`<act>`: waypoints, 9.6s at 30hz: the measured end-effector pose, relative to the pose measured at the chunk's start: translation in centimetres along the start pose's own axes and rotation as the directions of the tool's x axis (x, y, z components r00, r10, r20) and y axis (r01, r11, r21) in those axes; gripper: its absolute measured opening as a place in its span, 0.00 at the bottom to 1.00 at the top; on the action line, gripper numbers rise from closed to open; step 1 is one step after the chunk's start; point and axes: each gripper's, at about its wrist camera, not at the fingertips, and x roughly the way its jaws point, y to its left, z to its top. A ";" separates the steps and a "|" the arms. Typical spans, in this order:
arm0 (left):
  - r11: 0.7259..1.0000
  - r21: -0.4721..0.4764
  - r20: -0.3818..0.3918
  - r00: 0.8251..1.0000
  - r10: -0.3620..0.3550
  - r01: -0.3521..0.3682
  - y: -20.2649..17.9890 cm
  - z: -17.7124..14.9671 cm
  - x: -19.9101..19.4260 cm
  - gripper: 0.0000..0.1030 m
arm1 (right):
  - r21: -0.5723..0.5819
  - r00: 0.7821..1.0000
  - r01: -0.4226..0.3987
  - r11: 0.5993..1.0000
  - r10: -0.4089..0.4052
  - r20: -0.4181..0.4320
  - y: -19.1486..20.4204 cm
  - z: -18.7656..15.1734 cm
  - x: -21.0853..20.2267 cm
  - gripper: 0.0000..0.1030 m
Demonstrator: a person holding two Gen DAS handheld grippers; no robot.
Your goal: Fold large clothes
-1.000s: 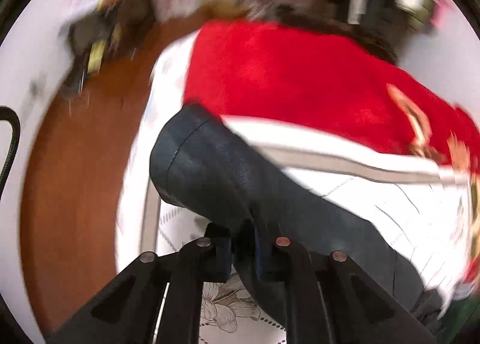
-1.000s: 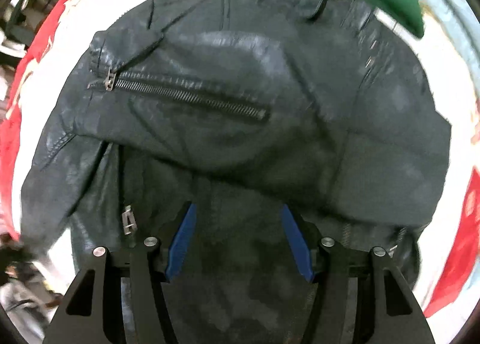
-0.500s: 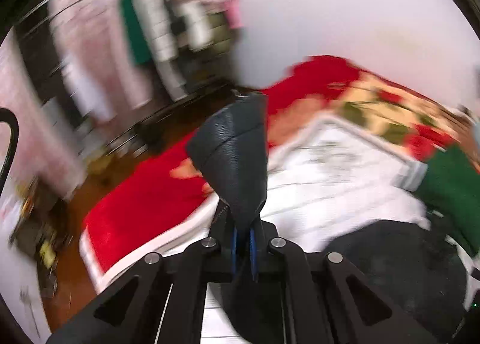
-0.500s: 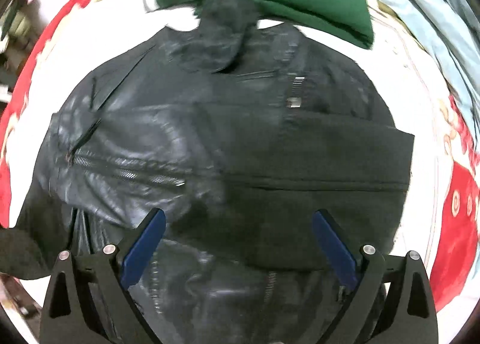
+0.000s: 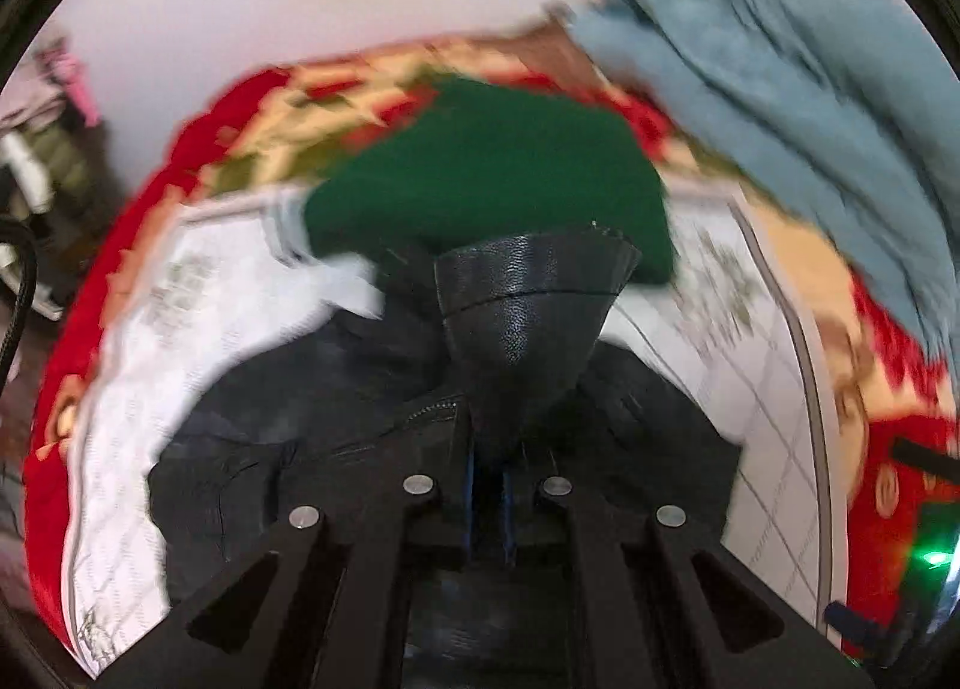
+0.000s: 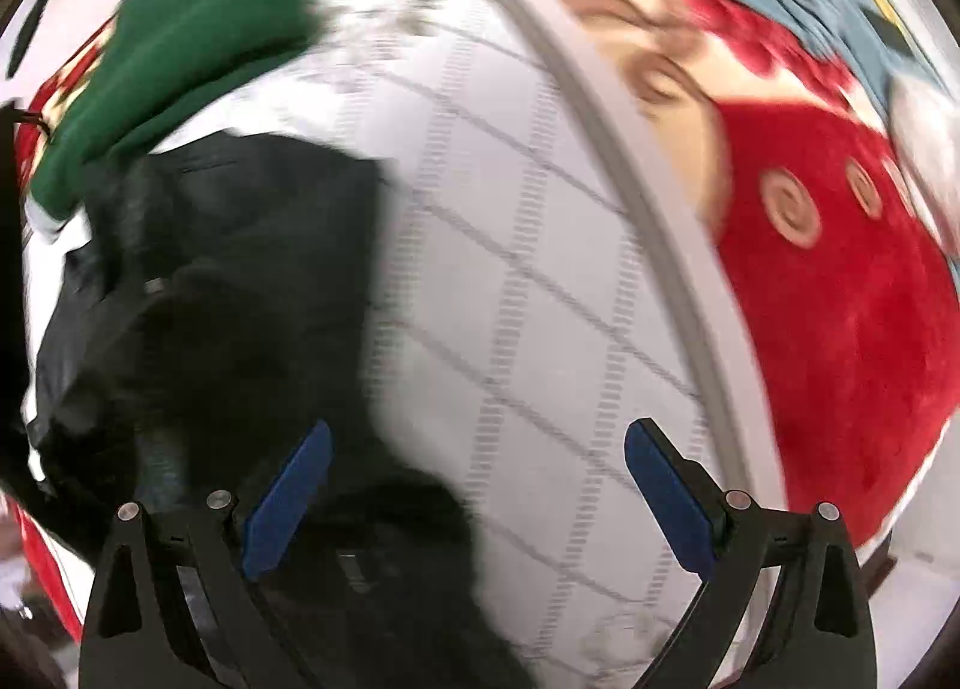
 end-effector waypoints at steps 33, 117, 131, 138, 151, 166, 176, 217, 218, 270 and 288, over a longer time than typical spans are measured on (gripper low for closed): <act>0.857 -0.259 -0.336 0.874 0.352 -0.445 21.1 -5.9 3.2 0.94 | -0.242 0.964 -0.236 0.941 0.196 -0.177 4.7 5.4 1.2 0.07; 0.747 0.052 -0.448 0.653 0.611 -0.663 -10.1 -23.0 2.2 1.00 | -0.395 0.911 -0.319 0.861 0.164 -0.379 -16.1 5.0 1.1 0.89; 0.809 -0.121 -0.420 0.768 0.484 -0.576 -8.5 -21.9 0.1 0.28 | -0.090 0.641 -0.727 0.681 0.625 -0.446 -8.7 6.4 4.7 0.89; 0.841 -0.156 -0.391 0.814 0.429 -0.518 -7.2 -21.3 -1.8 0.23 | 0.056 0.580 -0.746 0.663 0.690 -0.434 -5.8 6.2 6.7 0.32; 0.932 -0.313 -0.304 0.949 0.084 -0.182 3.4 -18.0 -10.4 0.22 | -0.227 0.755 -0.642 0.733 0.551 -0.355 3.0 4.6 -11.1 0.20; 0.816 -0.578 -0.265 0.947 -0.179 -0.007 25.2 -21.7 -5.5 0.32 | -0.586 0.929 -0.338 0.737 0.163 -0.332 30.8 -5.9 -11.1 0.24; 0.764 -0.644 -0.229 0.963 -0.140 -0.042 29.6 -22.2 -4.9 0.85 | -0.299 0.697 -0.673 0.677 0.446 -0.561 31.6 -5.2 -7.5 0.52; 0.965 -0.244 -0.350 0.937 0.006 -0.097 10.4 -14.2 -1.5 0.92 | 0.065 0.922 -0.271 0.960 0.278 -0.270 -15.2 -3.8 -12.3 0.36; 0.966 -0.228 -0.349 0.936 0.035 -0.121 9.9 -13.0 -0.2 0.92 | 0.018 0.917 -0.303 0.953 0.297 -0.267 -13.9 -3.2 -12.6 0.36; 0.932 -0.293 -0.432 0.899 0.071 -0.214 8.6 -12.9 7.3 1.00 | 0.159 0.910 -0.346 0.925 0.372 -0.184 -23.5 4.9 -6.7 0.72; 0.961 -0.223 -0.410 0.910 0.060 -0.164 4.6 -13.3 5.4 1.00 | 0.328 0.610 -0.767 0.552 0.785 0.107 -19.9 4.6 -1.5 0.14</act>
